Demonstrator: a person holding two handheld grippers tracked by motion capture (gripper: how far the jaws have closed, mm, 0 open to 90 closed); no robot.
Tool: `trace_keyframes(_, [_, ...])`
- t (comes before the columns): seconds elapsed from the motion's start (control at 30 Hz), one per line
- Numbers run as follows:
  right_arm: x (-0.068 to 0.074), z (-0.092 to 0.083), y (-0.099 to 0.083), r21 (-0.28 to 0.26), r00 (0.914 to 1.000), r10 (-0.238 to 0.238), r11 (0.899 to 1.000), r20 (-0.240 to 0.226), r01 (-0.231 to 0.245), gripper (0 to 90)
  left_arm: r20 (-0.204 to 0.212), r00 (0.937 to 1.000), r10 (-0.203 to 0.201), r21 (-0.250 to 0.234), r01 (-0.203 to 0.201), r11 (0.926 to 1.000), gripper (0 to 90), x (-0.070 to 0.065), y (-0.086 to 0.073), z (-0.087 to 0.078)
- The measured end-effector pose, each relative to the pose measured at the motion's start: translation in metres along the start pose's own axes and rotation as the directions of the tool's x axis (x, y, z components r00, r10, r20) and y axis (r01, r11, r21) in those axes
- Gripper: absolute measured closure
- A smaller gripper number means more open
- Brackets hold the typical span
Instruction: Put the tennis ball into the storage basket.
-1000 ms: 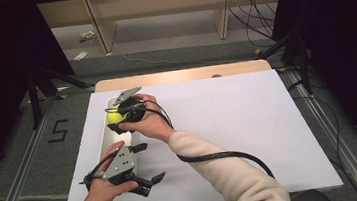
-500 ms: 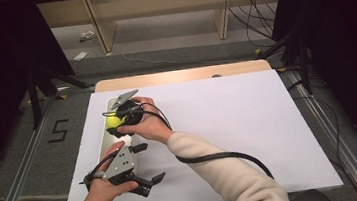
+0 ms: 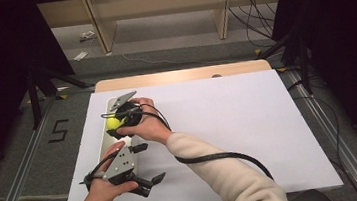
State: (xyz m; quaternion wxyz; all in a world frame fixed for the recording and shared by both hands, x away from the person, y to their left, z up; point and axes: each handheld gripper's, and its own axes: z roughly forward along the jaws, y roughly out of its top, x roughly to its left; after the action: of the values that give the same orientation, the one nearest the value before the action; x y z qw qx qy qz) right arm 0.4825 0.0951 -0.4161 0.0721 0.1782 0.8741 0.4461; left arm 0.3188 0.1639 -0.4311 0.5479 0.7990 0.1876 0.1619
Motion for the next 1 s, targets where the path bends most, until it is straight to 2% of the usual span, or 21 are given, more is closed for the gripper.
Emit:
trace_keyframes(0.5, [0.001,0.002,-0.001,0.007,1.0000,-0.001,1.000,0.010,0.001,24.7,0.000,1.0000,-0.001,-0.001,0.001,1.0000,0.0,0.000,0.000,0.000])
trace_keyframes(0.57, [0.001,0.002,-0.001,-0.007,0.9999,0.000,1.000,0.017,0.000,23.3,0.000,1.0000,-0.002,-0.001,0.002,1.0000,0.0,0.000,0.000,0.000])
trace_keyframes(0.77, [-0.002,-0.003,0.001,-0.019,0.9993,-0.007,1.000,0.036,0.008,18.7,0.001,1.0000,0.001,0.000,-0.001,1.0000,0.0,0.000,0.000,0.000])
trace_keyframes(1.0, [-0.006,-0.016,-0.001,-0.032,0.9986,0.009,0.999,0.053,-0.007,17.6,0.000,1.0000,-0.004,-0.003,0.004,1.0000,0.0,0.000,0.000,0.000])
